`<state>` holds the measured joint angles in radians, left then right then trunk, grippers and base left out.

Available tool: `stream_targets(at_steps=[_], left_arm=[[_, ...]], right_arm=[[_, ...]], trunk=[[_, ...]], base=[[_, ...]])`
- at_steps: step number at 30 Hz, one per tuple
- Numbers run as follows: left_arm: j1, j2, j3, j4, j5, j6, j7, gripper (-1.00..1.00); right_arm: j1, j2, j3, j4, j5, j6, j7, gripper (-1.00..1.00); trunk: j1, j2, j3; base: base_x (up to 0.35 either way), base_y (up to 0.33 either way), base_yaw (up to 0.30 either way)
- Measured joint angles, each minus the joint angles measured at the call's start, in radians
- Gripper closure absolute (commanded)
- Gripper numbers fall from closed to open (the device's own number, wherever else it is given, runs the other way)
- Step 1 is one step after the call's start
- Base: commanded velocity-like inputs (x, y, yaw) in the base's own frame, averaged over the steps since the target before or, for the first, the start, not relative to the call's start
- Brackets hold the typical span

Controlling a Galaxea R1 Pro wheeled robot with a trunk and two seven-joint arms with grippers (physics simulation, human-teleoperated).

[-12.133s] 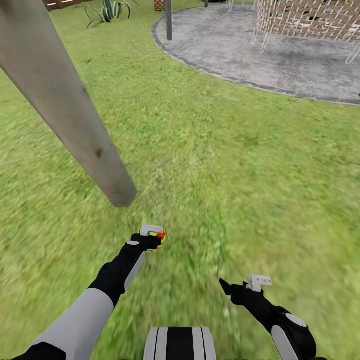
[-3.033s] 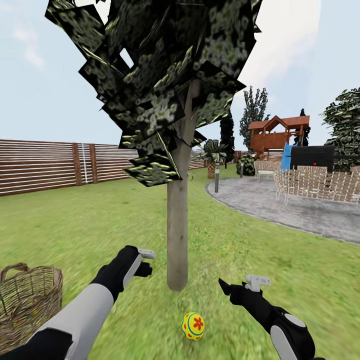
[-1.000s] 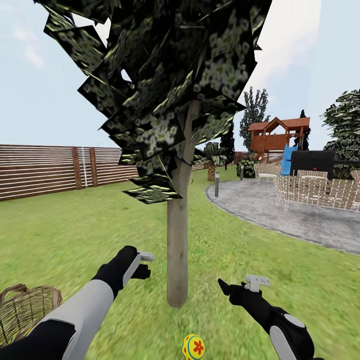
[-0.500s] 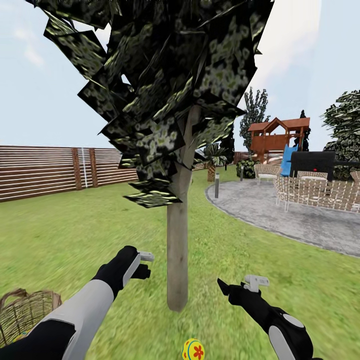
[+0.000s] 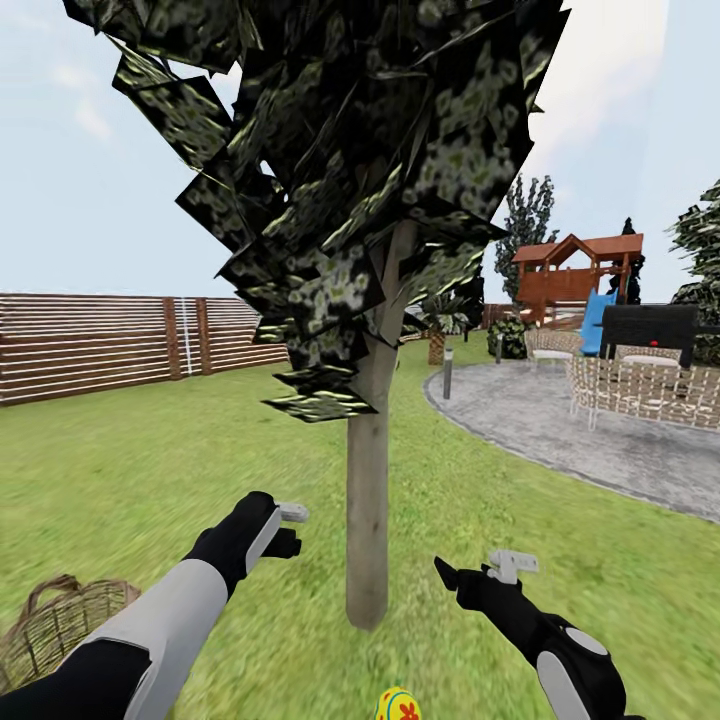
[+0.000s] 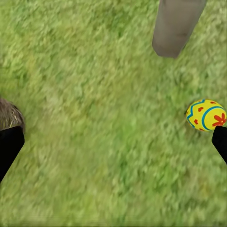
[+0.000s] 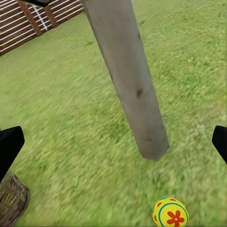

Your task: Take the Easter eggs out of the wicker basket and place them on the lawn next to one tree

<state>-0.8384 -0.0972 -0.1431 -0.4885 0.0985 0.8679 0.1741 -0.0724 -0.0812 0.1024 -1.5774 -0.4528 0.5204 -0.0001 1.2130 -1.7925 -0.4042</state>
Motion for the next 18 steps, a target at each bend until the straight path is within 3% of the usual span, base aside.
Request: stream_targets(at_steps=[9, 18], left_arm=[[0.0, 0.0, 0.0, 0.0, 0.0, 0.0, 0.0, -1.0], [0.0, 0.0, 0.0, 0.0, 0.0, 0.0, 0.0, -1.0]], right_arm=[[0.0, 0.0, 0.0, 0.0, 0.002, 0.0, -0.005, -1.0], [0.0, 0.001, 0.001, 0.0, 0.003, 0.001, -0.007, -1.0]], trunk=[[-0.035, 0.063, 0.028], [-0.069, 0.126, 0.056]], base=[[0.0, 0.0, 0.049], [0.0, 0.0, 0.235]])
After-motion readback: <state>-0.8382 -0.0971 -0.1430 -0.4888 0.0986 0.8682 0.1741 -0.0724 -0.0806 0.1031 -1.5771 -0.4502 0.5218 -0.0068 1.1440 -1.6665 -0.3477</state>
